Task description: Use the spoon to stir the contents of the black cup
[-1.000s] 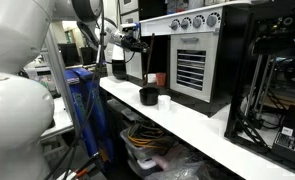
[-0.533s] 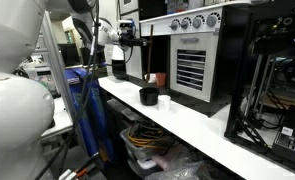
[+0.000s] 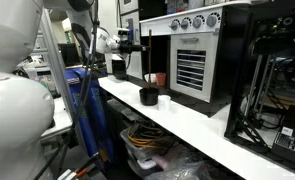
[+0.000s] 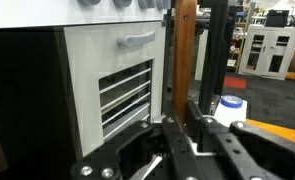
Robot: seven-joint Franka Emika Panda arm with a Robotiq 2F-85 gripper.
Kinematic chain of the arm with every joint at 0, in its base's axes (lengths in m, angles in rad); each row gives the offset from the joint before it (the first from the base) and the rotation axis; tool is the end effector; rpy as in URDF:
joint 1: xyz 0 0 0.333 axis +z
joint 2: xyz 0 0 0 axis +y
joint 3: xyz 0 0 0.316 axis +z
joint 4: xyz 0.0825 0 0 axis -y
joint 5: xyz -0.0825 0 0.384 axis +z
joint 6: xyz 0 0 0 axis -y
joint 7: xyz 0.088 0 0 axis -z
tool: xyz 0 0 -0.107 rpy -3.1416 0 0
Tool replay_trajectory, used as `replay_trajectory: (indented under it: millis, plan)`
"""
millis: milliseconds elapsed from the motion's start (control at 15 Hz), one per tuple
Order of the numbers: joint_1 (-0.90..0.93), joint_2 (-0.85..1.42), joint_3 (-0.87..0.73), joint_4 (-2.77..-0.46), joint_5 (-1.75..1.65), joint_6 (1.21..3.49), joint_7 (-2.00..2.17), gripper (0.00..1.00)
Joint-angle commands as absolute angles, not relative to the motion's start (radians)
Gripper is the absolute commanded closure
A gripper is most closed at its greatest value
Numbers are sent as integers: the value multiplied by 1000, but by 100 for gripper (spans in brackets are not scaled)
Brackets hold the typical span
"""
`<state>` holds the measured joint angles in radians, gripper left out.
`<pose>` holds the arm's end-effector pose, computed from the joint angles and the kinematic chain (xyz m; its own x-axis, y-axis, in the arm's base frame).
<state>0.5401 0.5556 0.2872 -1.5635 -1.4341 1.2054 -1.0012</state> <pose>0.5467 0.3507 0.3816 -0.0523 0.0519 -0.9973 0.9187 0.3939 -0.0276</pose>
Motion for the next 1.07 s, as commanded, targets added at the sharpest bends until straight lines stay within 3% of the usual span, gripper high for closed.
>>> replay_trajectory:
  millis: [0,1000]
  plan:
    - [534,523,297,-1641,-1481,1222,-943,96]
    - [522,601,312,-1658,-1490,1250,-760,96]
